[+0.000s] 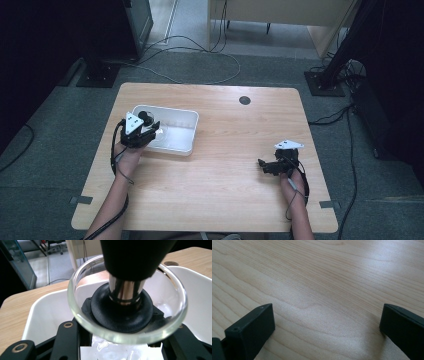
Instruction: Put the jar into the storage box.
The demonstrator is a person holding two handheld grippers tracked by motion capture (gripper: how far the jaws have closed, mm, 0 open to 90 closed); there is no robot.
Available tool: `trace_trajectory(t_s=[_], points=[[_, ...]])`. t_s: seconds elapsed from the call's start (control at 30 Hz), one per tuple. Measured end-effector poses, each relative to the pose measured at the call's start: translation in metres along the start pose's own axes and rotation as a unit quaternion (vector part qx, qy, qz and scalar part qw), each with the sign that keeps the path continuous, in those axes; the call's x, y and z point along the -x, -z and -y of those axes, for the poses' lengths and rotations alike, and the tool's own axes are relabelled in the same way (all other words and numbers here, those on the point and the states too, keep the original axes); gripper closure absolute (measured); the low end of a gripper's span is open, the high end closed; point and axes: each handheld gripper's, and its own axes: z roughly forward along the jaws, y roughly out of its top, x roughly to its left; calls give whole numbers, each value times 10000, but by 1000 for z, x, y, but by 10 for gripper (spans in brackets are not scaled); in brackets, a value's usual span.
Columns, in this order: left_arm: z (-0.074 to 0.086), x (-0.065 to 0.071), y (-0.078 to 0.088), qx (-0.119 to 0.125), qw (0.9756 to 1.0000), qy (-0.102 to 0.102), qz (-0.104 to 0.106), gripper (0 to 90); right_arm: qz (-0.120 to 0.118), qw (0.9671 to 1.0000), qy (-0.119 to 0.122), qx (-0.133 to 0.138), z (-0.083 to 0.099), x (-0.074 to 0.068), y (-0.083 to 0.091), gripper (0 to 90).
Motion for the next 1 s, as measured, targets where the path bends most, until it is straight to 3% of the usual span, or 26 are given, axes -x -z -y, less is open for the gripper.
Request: trace_trajectory(t_s=[0.2, 0.4, 0.9, 1.0], points=[[1, 0, -5, 21, 10000, 28, 20, 498, 0, 10000, 0, -1, 0, 0, 0, 0], [3, -3, -11, 22, 9998, 194, 77, 486, 0, 10000, 0, 0, 0, 0, 0, 0], [1, -6, -9, -87, 9996, 167, 187, 474, -1, 10000, -5, 1, 0, 0, 0, 0], [2, -7, -9, -178, 9994, 161, 239, 422, 0, 10000, -1, 0, 0, 0, 0, 0]])
